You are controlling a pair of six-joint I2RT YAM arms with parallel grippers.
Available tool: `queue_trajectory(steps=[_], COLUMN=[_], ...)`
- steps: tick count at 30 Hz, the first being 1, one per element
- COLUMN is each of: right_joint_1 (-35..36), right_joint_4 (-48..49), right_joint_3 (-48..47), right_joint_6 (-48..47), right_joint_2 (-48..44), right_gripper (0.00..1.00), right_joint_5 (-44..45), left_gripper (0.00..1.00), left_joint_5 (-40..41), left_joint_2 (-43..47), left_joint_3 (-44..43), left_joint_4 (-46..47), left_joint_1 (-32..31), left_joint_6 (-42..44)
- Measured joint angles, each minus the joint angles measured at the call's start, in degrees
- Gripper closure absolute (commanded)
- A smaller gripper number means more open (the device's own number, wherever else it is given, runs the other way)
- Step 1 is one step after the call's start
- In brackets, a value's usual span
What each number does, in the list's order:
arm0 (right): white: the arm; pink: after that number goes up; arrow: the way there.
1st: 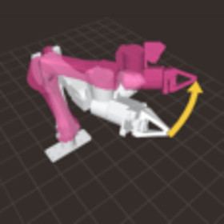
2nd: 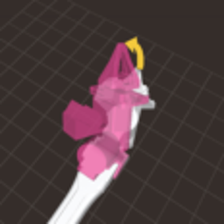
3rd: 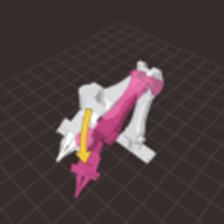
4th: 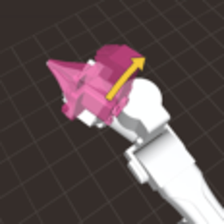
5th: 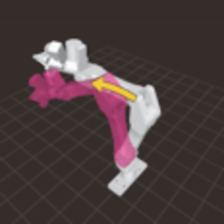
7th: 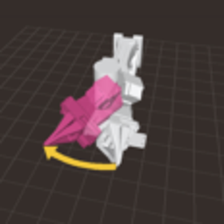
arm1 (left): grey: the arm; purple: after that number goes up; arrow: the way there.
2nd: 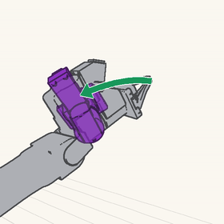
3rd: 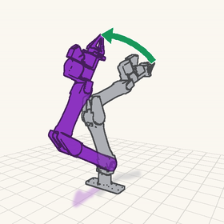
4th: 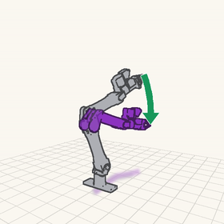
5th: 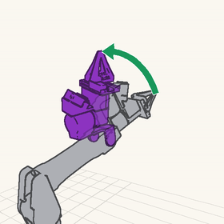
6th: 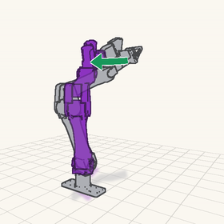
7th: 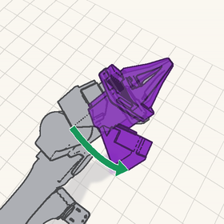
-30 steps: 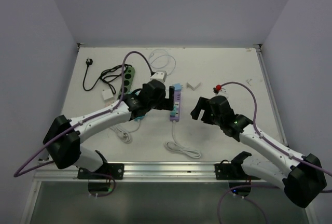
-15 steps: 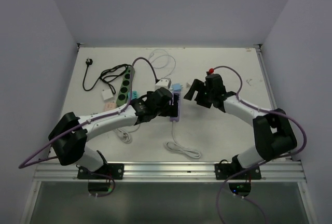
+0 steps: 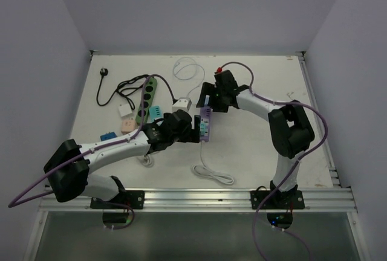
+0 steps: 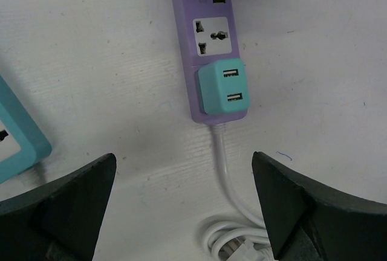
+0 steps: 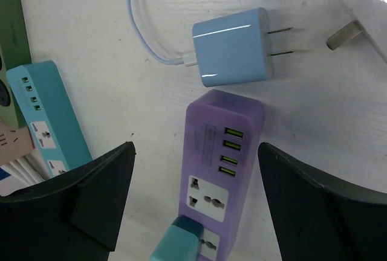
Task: Pull the plug off the socket
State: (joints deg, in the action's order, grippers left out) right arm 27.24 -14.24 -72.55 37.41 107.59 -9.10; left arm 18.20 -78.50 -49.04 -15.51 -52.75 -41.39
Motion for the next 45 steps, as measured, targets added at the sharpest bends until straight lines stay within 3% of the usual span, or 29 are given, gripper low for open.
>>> queue_trajectory(steps=[12, 19, 23, 27, 33, 36, 39, 40, 42, 43, 45], right_joint_1=[4.07, 4.92, 5.05, 5.05, 5.05, 5.05, 5.07, 5.07, 5.11, 5.14, 5.20], right_joint_4=[-10.71, -12.33, -12.28, -12.24, -11.96, -11.89, -11.56, -11.32, -10.84, -10.71, -10.45], right_joint_3=[-9.46, -9.77, -9.77, -9.73, -9.49, -9.44, -9.18, -8.98, -8.61, -8.50, -8.24], right_joint_6=[-0.55, -0.68, -0.61, -0.61, -0.63, -0.63, -0.59, -0.55, -0.39, -0.28, -0.13], right_joint_2=[8.28, 8.83, 8.83, 8.83, 8.81, 8.81, 8.72, 8.63, 8.48, 8.44, 8.33], right_gripper=[0.23, 0.48, 0.72, 0.88, 1.00, 1.00, 1.00, 1.00, 1.00, 1.00, 1.00], right_joint_5=[8.76, 10.64, 11.15, 11.15, 11.17, 11.17, 11.17, 11.17, 11.19, 11.34, 11.47], left_gripper=[0.04, 0.08, 0.13, 0.17, 0.26, 0.36, 0.53, 0.63, 0.74, 0.86, 0.97], left_joint_5=[0.26, 2.45, 4.17, 5.88, 6.36, 6.32, 5.84, 5.66, 5.35, 5.55, 5.66], left_joint_2=[0.26, -5.14, -10.45, -14.93, -18.62, -20.11, -21.05, -21.14, -21.16, -21.18, -21.18], left_joint_3=[1.03, -2.86, -7.39, -10.51, -11.43, -11.54, -11.78, -11.91, -12.20, -12.22, -12.26], left_joint_4=[4.28, 4.98, 4.55, 4.02, 3.37, 2.99, 3.06, 3.21, 3.43, 3.28, 3.04], left_joint_1=[-0.33, -0.68, -0.70, -0.85, -1.14, -1.27, -1.40, -1.51, -1.97, -2.10, -2.14], left_joint_6=[0.48, 0.68, 0.46, 0.33, -0.28, -1.09, -1.46, -1.57, -1.77, -1.70, -1.73])
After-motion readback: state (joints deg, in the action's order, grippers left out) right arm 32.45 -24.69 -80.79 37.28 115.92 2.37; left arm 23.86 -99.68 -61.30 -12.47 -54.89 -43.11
